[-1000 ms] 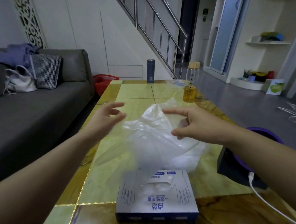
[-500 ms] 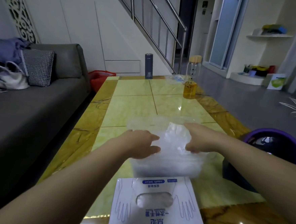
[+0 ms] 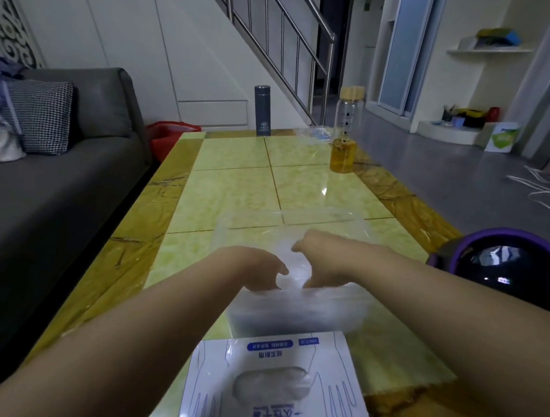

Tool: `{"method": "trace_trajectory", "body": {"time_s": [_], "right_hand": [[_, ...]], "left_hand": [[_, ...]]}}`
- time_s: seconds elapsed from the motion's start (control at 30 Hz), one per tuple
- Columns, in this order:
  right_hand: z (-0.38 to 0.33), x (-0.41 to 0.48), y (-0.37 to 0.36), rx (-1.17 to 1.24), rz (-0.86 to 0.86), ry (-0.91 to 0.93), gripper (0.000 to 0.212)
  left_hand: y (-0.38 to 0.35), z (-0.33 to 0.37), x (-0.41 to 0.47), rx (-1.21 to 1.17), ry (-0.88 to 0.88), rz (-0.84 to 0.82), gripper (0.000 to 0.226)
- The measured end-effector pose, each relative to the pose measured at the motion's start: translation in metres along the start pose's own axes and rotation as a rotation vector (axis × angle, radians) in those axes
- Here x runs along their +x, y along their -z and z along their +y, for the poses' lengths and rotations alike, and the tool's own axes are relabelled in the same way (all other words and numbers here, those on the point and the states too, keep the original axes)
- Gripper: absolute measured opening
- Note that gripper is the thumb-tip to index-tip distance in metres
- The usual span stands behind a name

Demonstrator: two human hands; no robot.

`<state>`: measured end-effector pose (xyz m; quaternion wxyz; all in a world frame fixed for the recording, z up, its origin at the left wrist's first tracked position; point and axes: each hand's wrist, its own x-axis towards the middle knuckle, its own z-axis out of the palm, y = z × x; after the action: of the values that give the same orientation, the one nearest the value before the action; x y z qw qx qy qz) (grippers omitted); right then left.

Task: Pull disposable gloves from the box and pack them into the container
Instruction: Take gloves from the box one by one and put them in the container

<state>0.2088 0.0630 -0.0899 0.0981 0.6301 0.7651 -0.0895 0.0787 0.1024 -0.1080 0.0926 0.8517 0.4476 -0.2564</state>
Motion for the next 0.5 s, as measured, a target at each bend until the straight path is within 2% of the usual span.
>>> {"method": "trace_trajectory", "body": {"time_s": [0.07, 0.17, 0.27, 0.4, 0.5], "right_hand": [[0.008, 0.014, -0.010, 0.027, -0.214, -0.067, 0.104], [0.020, 0.025, -0.023, 0.015, -0.320, -0.129, 0.126], [0.025, 0.031, -0.028, -0.017, -0.324, -0.136, 0.128], [0.027, 0.041, -0.033, -0.028, -0.343, -0.129, 0.133], [0.028, 0.044, -0.035, -0.008, -0.369, -0.146, 0.134]], "left_hand": [[-0.004, -0.002, 0.005, -0.002, 0.015, -0.048, 0.054], [-0.011, -0.005, 0.012, 0.040, 0.055, -0.132, 0.050], [-0.012, -0.004, 0.015, 0.020, 0.065, -0.175, 0.052], [-0.013, -0.001, 0.019, 0.011, 0.129, -0.145, 0.053], [-0.012, 0.000, 0.014, 0.069, 0.069, -0.131, 0.053]]}}
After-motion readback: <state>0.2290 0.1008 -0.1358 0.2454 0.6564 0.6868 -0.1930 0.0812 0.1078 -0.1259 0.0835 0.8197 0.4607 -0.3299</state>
